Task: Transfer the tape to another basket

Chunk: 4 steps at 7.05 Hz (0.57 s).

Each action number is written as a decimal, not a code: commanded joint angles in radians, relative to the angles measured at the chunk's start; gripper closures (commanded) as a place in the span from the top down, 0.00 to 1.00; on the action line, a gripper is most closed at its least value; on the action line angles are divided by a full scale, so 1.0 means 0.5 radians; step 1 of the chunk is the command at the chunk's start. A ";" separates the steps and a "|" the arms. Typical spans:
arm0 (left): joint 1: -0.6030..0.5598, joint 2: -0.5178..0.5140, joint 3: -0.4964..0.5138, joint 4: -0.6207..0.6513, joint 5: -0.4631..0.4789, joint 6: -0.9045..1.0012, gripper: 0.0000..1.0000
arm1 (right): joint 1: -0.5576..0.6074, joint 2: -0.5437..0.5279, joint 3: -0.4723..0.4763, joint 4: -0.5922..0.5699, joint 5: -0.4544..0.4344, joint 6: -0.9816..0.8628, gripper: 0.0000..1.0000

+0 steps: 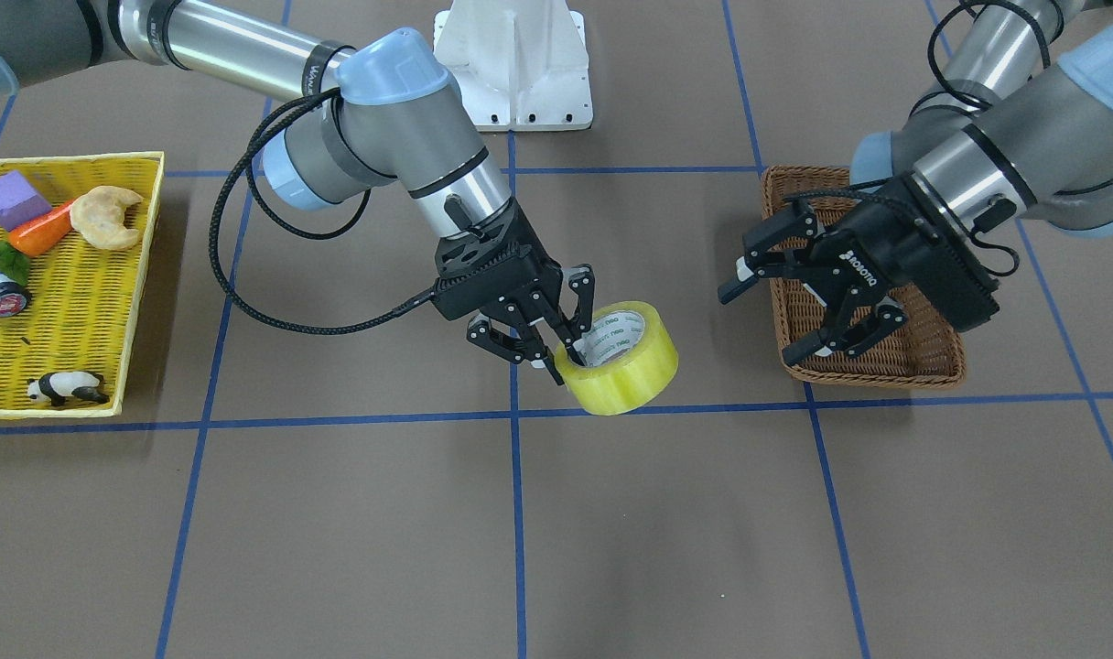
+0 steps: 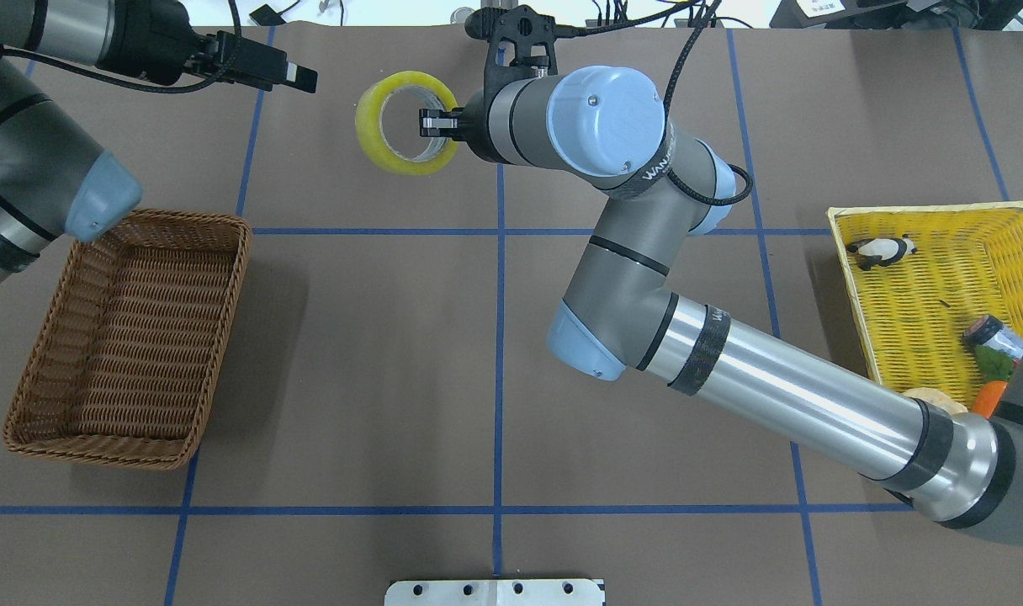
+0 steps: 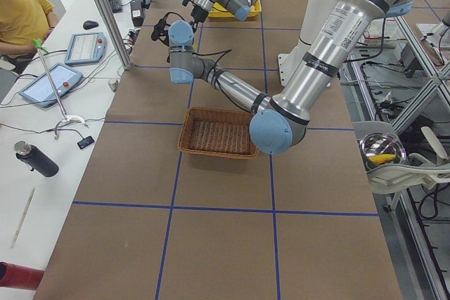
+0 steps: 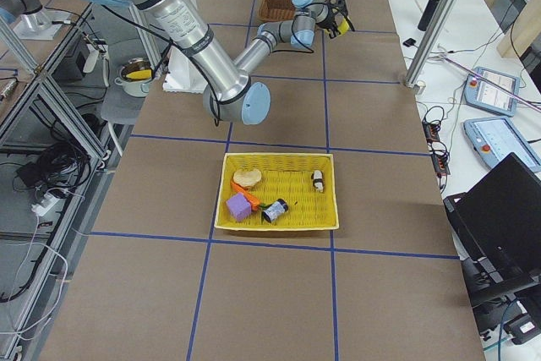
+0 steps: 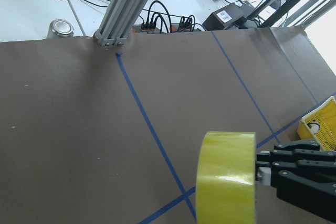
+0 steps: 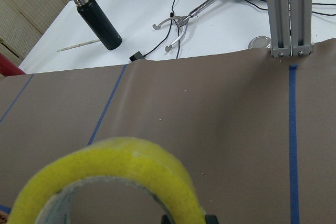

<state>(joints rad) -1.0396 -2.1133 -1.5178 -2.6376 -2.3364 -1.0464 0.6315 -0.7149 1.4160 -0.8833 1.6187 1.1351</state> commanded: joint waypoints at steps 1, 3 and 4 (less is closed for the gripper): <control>0.057 -0.038 0.001 -0.023 0.010 -0.027 0.98 | -0.029 0.000 0.045 0.009 0.002 0.000 0.00; 0.085 -0.056 0.008 -0.029 0.010 -0.027 0.98 | -0.078 -0.009 0.104 0.115 -0.010 0.000 0.00; 0.088 -0.056 0.008 -0.029 0.010 -0.030 0.98 | -0.091 -0.009 0.104 0.143 -0.025 0.000 0.00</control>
<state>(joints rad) -0.9996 -2.1401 -1.5149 -2.6515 -2.3317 -1.0606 0.5956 -0.7181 1.4637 -0.8370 1.6133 1.1352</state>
